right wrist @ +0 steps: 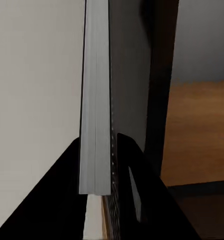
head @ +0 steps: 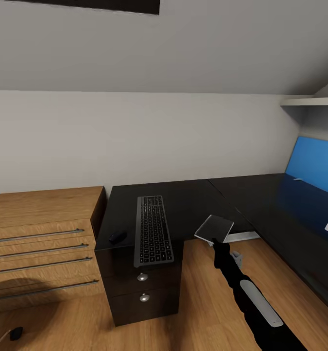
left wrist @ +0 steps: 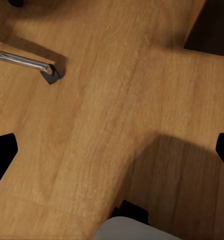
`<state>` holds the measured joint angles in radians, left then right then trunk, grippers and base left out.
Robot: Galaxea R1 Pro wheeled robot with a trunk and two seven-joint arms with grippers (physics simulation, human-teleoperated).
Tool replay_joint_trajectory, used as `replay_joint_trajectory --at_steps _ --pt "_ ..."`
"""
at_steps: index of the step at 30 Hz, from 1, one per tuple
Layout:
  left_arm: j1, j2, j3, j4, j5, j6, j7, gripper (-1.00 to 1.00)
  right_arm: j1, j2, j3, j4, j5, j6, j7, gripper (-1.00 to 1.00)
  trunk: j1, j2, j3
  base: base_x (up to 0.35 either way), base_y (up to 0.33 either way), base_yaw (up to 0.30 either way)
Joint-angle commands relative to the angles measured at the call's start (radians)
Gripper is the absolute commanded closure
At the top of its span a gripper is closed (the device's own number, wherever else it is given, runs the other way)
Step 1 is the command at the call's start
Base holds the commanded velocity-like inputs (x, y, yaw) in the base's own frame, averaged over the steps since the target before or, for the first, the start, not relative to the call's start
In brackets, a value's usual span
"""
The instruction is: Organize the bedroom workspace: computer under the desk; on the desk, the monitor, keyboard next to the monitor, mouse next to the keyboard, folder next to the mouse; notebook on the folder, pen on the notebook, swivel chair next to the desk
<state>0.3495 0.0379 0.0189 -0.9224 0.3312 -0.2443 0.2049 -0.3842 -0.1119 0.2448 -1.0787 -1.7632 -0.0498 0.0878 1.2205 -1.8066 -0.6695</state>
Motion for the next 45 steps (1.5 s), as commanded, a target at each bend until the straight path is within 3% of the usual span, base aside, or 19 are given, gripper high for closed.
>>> replay_joint_trajectory --at_steps 1,8,18,37,38,45 --pt "0.000 0.000 -0.002 -0.001 0.008 -0.003 0.002 -1.00 -0.001 -0.001 0.004 0.000 -0.018 -0.004 0.006 1.00 0.000 0.000 -0.001 -0.002 0.000 0.000" --pt "0.000 0.000 -0.002 -0.001 0.008 -0.003 0.002 -1.00 -0.001 -0.002 0.009 0.000 -0.040 0.002 0.006 1.00 0.000 0.000 -0.001 0.000 0.000 0.000" --pt "0.000 0.001 -0.005 -0.001 0.008 -0.005 0.002 -1.00 -0.001 -0.002 0.077 -0.002 -0.036 0.011 0.009 1.00 0.000 0.000 -0.001 0.041 0.021 0.000" --pt "0.000 0.002 -0.004 -0.001 0.008 -0.006 0.003 -1.00 -0.001 -0.003 0.082 -0.001 -0.032 0.010 0.006 1.00 0.000 0.000 -0.001 0.068 0.014 0.000" --pt "0.000 0.002 -0.004 -0.001 0.008 -0.006 0.003 -1.00 -0.001 -0.003 0.082 -0.001 -0.032 0.010 0.002 -1.00 0.000 0.000 -0.001 0.012 0.000 0.000" --pt "0.000 0.002 -0.004 -0.001 0.008 -0.006 0.002 -1.00 -0.001 -0.003 0.082 -0.001 -0.033 0.011 -0.001 -1.00 0.000 0.000 -0.001 0.004 0.000 0.000"
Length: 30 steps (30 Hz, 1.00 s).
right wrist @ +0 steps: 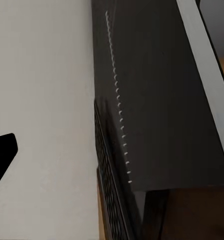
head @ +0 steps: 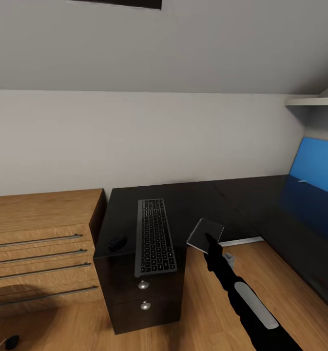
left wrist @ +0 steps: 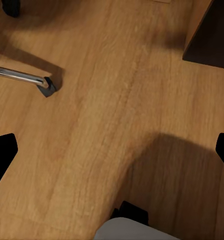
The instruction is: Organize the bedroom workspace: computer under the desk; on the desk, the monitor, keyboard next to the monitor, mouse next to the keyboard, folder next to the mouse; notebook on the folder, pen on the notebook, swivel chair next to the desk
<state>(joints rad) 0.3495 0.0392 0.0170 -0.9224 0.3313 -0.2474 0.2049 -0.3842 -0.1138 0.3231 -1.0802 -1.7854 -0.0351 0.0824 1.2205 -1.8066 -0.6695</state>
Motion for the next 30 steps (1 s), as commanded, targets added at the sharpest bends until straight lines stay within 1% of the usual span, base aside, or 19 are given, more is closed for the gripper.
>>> replay_joint_trajectory --at_steps 1,5,9,30 --pt "0.000 0.001 -0.002 -0.001 0.008 -0.003 0.002 -1.00 -0.001 -0.001 0.004 0.000 -0.011 -0.004 0.005 -1.00 0.000 0.000 -0.001 0.000 0.000 0.000" --pt "0.000 0.000 -0.003 -0.001 0.008 -0.003 0.002 -1.00 -0.001 -0.001 0.002 0.000 -0.011 -0.004 0.006 -1.00 0.000 0.000 -0.001 -0.002 0.000 0.000" --pt "0.000 0.000 -0.003 -0.001 0.008 -0.003 0.002 -1.00 -0.001 -0.001 0.001 0.001 -0.011 -0.003 0.005 -1.00 0.000 0.000 -0.001 -0.189 0.000 0.000" --pt "0.000 0.001 -0.003 -0.001 0.008 -0.001 0.002 -1.00 -0.001 -0.003 0.001 0.005 -0.009 -0.005 0.006 -1.00 0.000 0.000 -0.001 -0.323 -0.011 0.000"
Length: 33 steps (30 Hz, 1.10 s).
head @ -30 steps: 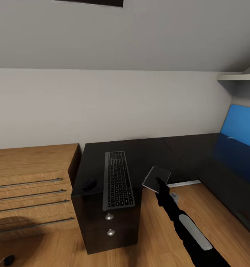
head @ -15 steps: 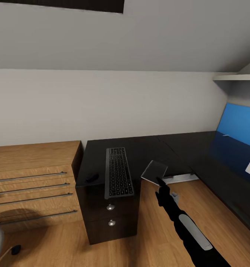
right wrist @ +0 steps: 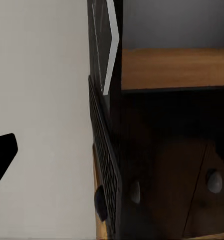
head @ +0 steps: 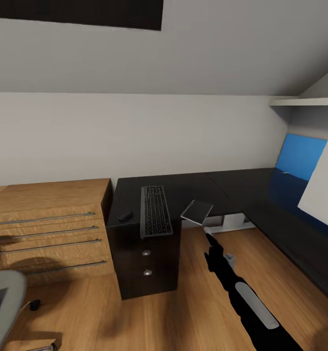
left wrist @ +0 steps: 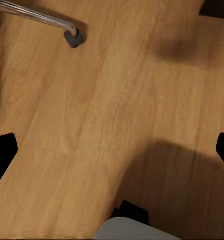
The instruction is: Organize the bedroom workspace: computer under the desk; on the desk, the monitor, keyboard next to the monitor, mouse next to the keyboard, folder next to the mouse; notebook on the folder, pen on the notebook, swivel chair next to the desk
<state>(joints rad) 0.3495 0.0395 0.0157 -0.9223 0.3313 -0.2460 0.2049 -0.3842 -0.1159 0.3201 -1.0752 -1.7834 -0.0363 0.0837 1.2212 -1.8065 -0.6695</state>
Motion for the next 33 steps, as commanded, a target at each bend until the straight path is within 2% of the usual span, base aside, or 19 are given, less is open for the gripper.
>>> replay_joint_trajectory --at_steps 1,5,11,15,21,23,25,28,29,32,33 --pt "0.000 0.000 -0.002 -0.001 0.008 -0.003 0.002 -1.00 -0.001 -0.003 0.004 0.004 -0.009 -0.005 0.001 -1.00 -0.001 0.000 -0.001 -0.168 -0.033 0.000" --pt "0.000 0.000 -0.001 -0.001 0.008 -0.004 0.003 -1.00 -0.001 -0.008 0.001 0.015 -0.003 -0.006 -0.022 -1.00 -0.001 0.000 -0.001 -0.092 -0.018 0.000" --pt "0.000 0.000 -0.001 -0.001 0.008 -0.004 0.003 -1.00 -0.001 -0.022 -0.001 0.038 0.036 -0.008 -0.074 -1.00 -0.024 0.042 0.018 -0.022 -0.004 0.000" --pt "0.000 0.001 -0.001 -0.001 0.007 -0.003 0.003 -1.00 -0.001 -0.024 0.002 0.071 0.091 -0.008 -0.100 -1.00 -0.039 0.070 0.031 -0.004 -0.001 0.000" --pt "0.000 0.001 0.000 -0.001 0.006 -0.001 0.004 -1.00 -0.001 -0.021 0.009 0.139 0.220 -0.009 -0.130 -1.00 -0.062 0.112 0.049 -0.001 0.000 0.000" --pt "0.000 0.001 0.000 -0.001 0.006 -0.001 0.004 -1.00 -0.001 -0.021 0.009 0.139 0.220 -0.009 -0.130 -1.00 -0.070 0.126 0.056 0.000 0.000 0.000" --pt "0.000 0.001 0.000 -0.001 0.006 0.000 0.005 -1.00 0.000 -0.020 0.017 0.171 0.260 -0.010 -0.144 -1.00 -0.077 0.140 0.062 0.000 0.000 0.000" --pt "0.000 0.001 -0.001 0.001 0.007 0.004 0.006 -1.00 0.001 -0.017 0.052 0.299 0.363 -0.020 -0.180 -1.00 -0.089 0.161 0.071 0.000 0.000 0.000" --pt "0.000 0.002 -0.001 0.009 0.007 0.007 0.006 -1.00 0.001 -0.015 0.068 0.390 0.420 -0.039 -0.194 -1.00 -0.093 0.168 0.074 0.000 0.000 0.000" --pt "0.001 0.001 -0.002 0.038 0.007 0.009 0.006 -1.00 0.001 -0.008 0.083 0.530 0.491 -0.097 -0.205 -1.00 -0.104 0.189 0.084 0.000 0.000 0.000" --pt "0.001 0.001 -0.002 0.067 0.008 0.011 0.004 -1.00 0.002 -0.003 0.089 0.618 0.528 -0.157 -0.209 -1.00 -0.108 0.196 0.087 0.000 0.000 0.000"
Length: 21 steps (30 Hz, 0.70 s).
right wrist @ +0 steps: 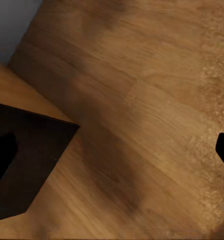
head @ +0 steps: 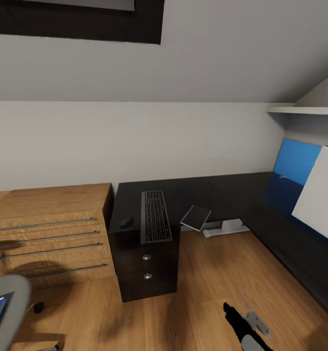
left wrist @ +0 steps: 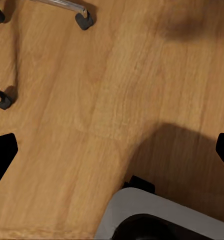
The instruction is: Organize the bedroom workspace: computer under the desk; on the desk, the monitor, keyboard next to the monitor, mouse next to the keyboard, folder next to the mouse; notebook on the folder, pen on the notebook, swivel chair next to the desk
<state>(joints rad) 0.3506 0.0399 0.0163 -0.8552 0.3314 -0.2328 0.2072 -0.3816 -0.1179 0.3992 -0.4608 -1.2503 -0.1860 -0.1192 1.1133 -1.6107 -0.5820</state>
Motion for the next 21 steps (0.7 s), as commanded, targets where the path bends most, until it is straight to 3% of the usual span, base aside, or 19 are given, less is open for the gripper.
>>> replay_joint_trajectory --at_steps 1,4,5,8,16,21 --pt "-0.001 0.000 -0.002 0.017 0.008 -0.002 0.002 -1.00 -0.001 0.003 0.012 0.045 0.009 -0.043 -0.008 -1.00 -0.004 0.007 0.003 0.000 0.000 0.000" --pt "-0.013 -0.001 -0.002 0.071 0.008 -0.001 0.001 -1.00 -0.001 0.021 0.015 0.159 0.036 -0.164 -0.010 -1.00 -0.015 0.028 0.012 0.000 0.000 0.000" --pt "-0.030 -0.004 -0.002 0.106 0.008 -0.001 0.000 -1.00 -0.001 0.037 0.016 0.223 0.045 -0.245 -0.011 -1.00 -0.019 0.035 0.015 0.000 0.000 0.000" --pt "-0.080 -0.013 -0.002 0.185 0.009 -0.001 0.000 -1.00 -0.001 0.074 0.017 0.317 0.057 -0.375 -0.008 -1.00 -0.031 0.056 0.025 0.000 0.000 0.000" --pt "-0.142 -0.023 -0.001 0.275 0.009 -0.002 0.000 -1.00 -0.001 0.127 0.016 0.385 0.069 -0.487 0.006 -1.00 -0.061 0.112 0.050 0.000 0.000 0.000" --pt "-0.146 -0.024 -0.001 0.280 0.009 -0.004 0.000 -1.00 -0.001 0.131 0.016 0.393 0.070 -0.495 0.008 -1.00 -0.081 0.147 0.065 0.000 0.000 0.000"
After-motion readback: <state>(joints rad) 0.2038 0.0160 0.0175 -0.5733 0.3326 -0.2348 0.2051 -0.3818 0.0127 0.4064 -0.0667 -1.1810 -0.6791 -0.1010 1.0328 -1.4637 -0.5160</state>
